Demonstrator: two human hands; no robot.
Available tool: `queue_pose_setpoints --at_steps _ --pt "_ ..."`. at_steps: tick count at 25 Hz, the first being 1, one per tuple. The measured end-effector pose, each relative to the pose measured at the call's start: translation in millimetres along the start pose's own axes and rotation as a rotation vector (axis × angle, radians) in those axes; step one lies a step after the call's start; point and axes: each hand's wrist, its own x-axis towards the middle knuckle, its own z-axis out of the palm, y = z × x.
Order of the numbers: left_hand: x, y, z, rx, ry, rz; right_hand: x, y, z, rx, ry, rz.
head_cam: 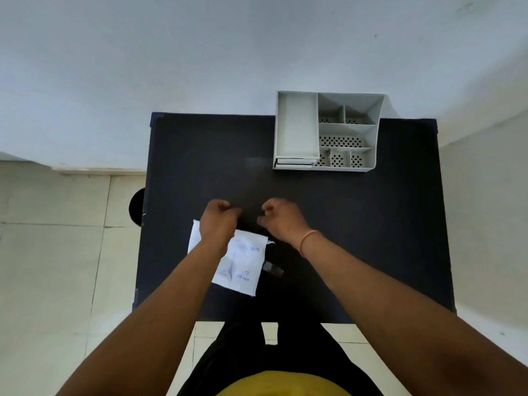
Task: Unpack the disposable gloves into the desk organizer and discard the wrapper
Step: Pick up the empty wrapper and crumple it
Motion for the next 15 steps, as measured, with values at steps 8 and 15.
queue_pose_setpoints --at_steps 8,15 --pt "5 -106 -72 0.358 -0.133 0.085 -10 -15 76 -0.557 -0.179 -0.011" --pt "-13 -96 -105 0.060 -0.370 0.223 -69 -62 47 0.385 -0.417 0.158"
